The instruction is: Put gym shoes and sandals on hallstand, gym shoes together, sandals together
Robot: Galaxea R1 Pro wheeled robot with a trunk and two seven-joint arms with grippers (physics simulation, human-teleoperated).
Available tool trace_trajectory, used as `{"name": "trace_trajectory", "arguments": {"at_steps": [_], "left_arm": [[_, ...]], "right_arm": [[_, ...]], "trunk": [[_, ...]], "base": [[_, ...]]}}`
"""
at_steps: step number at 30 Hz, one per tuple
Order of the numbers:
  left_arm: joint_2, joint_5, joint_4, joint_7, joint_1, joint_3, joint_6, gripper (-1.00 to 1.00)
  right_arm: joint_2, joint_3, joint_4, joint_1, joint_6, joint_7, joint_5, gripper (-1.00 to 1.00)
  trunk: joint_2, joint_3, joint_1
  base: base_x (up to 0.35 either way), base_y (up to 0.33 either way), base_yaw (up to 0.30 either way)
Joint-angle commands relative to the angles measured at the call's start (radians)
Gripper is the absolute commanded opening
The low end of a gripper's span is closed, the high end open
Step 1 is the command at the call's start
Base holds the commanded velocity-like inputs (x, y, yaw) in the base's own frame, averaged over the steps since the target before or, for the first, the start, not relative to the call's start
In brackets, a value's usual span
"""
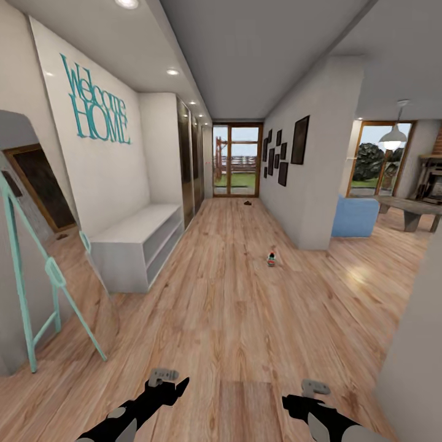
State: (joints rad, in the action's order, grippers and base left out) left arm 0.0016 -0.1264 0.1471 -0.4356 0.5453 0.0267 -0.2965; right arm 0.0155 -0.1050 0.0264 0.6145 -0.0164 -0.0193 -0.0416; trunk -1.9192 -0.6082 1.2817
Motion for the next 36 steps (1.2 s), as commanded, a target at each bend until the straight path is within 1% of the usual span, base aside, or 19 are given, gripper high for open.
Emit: {"name": "trace_trajectory", "arguments": {"at_steps": [1,36], "left_arm": [[0.0,-0.01,-0.001,-0.005,0.001,0.003,-0.001,1.0],[0.0,-0.01,-0.001,-0.005,0.001,0.004,-0.001,1.0]], "right_arm": [[0.0,-0.005,0.0,0.001,-0.001,-0.001,-0.004,1.0],[0.0,-0.005,0.0,0.001,-0.002,-0.001,-0.004,1.0]], "trunk": [[0.0,-0.001,0.0],[0.0,-0.001,0.0]], "base": [[0.349,0.0,0.0],[0.349,0.0,0.0]]}}
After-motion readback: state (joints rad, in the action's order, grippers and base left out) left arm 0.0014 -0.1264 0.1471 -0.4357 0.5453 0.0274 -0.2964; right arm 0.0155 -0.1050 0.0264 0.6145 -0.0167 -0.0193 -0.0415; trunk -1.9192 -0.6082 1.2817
